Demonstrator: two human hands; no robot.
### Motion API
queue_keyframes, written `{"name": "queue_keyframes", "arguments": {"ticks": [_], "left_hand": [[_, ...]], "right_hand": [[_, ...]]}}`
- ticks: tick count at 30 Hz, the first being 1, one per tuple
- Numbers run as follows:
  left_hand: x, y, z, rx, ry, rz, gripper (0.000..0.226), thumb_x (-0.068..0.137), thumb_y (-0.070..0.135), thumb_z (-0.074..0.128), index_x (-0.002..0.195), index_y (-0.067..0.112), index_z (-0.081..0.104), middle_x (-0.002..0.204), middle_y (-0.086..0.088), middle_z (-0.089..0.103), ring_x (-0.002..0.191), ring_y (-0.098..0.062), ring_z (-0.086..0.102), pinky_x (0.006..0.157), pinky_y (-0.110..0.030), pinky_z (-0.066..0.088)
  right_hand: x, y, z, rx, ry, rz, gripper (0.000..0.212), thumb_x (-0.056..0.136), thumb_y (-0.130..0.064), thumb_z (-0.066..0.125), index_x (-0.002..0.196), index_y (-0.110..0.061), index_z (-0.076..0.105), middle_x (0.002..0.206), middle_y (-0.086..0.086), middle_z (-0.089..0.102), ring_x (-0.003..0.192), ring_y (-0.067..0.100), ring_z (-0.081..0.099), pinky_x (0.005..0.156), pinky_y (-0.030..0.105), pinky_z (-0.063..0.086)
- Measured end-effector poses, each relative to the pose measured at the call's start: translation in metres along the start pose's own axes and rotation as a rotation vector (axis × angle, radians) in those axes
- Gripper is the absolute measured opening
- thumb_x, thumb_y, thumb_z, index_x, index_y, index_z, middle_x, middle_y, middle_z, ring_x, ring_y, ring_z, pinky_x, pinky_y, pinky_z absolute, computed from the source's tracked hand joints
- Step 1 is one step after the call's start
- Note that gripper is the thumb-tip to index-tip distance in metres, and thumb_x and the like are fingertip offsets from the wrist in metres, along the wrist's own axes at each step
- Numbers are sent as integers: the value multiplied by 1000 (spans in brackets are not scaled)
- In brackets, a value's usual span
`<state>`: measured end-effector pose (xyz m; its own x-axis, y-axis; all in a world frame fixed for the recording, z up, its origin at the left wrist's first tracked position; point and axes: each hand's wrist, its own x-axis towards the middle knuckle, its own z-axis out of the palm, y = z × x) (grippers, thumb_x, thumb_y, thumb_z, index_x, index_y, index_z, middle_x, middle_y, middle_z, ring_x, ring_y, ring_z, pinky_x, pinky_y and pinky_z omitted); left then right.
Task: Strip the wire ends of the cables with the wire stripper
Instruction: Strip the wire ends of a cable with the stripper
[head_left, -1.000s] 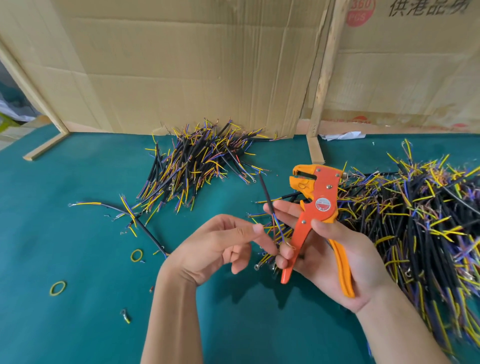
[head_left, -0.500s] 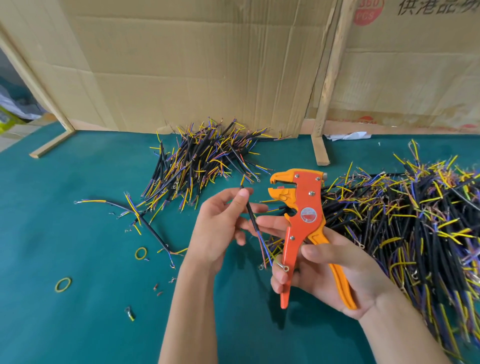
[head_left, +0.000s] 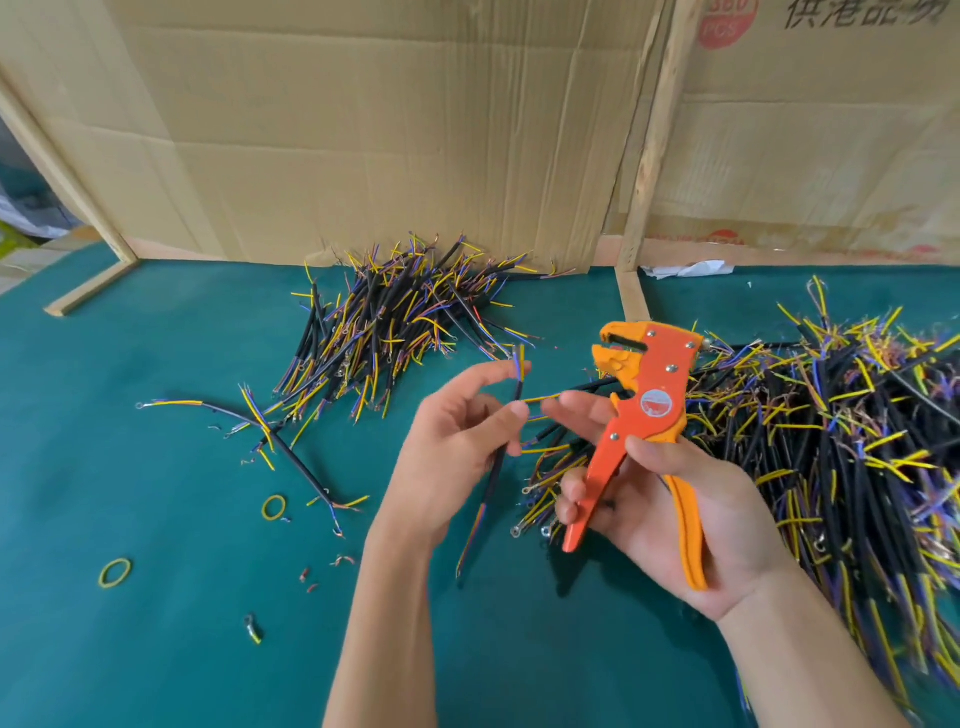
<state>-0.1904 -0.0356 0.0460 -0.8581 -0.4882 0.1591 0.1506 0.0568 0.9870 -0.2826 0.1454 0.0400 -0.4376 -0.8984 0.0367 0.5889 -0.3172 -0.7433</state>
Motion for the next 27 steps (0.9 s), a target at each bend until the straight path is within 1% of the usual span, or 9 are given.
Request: {"name": "queue_keyframes", "arguments": {"ticks": [4,5,8,10,12,15,20,23,27], "left_hand": [[1,-2,8,123,-86,0,24,96,10,64,114,24,70,64,-2,66,46,-10,32,46,-18,28],[2,-3,9,136,-83,3,23,95,10,65,113,22,71,68,-1,69,49,-11,39,51,-21,34],[1,-3,12,165,-52,2,19,90,9,69,105,19,74,81,-1,76,75,-15,65,83,-37,53],[1,-2,14,186,-33,12,17,85,14,71,99,21,77,84,-2,77,82,-20,68,92,-45,52],[2,-3,15,194,-13,27,13,82,19,71,93,22,78,82,-4,76,77,-21,65,86,-44,53],[2,-5,17,219,-11,81,8,89,17,74,84,21,77,70,2,71,68,-9,58,72,-30,50],[4,-5,21,144,104,117,5,89,14,74,93,16,77,72,0,73,67,-9,61,69,-22,50],[5,-4,21,154,168,161,10,87,12,76,92,21,77,71,-1,74,62,-11,56,62,-20,48],[5,-2,20,128,184,165,11,87,7,75,92,17,78,69,-3,73,61,-14,58,59,-20,47]], "right_hand": [[0,-4,-2,24,41,-65,81,71,-26,86,142,-2,54,151,15,52,79,30,63,75,45,55],[0,-5,-3,28,40,-69,81,72,-26,86,142,-3,54,151,15,52,79,30,63,74,45,55],[-1,-7,-4,58,20,-70,83,73,-27,86,145,-3,52,151,14,52,79,29,62,76,44,53],[-2,-7,-5,48,13,-63,82,73,-27,86,144,-2,52,148,15,54,79,29,61,76,44,53],[-2,-7,-4,28,12,-57,80,74,-26,85,143,-1,53,143,17,56,79,30,61,77,45,52],[-1,-6,-4,25,24,-59,79,74,-25,85,143,-1,54,137,17,58,78,31,61,77,45,53],[-1,-6,-2,16,84,-51,64,80,-19,69,141,-3,57,140,20,57,77,32,61,75,46,54],[0,-4,1,-19,111,-31,65,77,-20,71,139,-3,59,142,22,57,77,33,62,75,48,53],[1,-2,3,-17,123,-11,67,75,-18,72,138,-3,59,143,21,57,77,33,62,74,47,54]]}}
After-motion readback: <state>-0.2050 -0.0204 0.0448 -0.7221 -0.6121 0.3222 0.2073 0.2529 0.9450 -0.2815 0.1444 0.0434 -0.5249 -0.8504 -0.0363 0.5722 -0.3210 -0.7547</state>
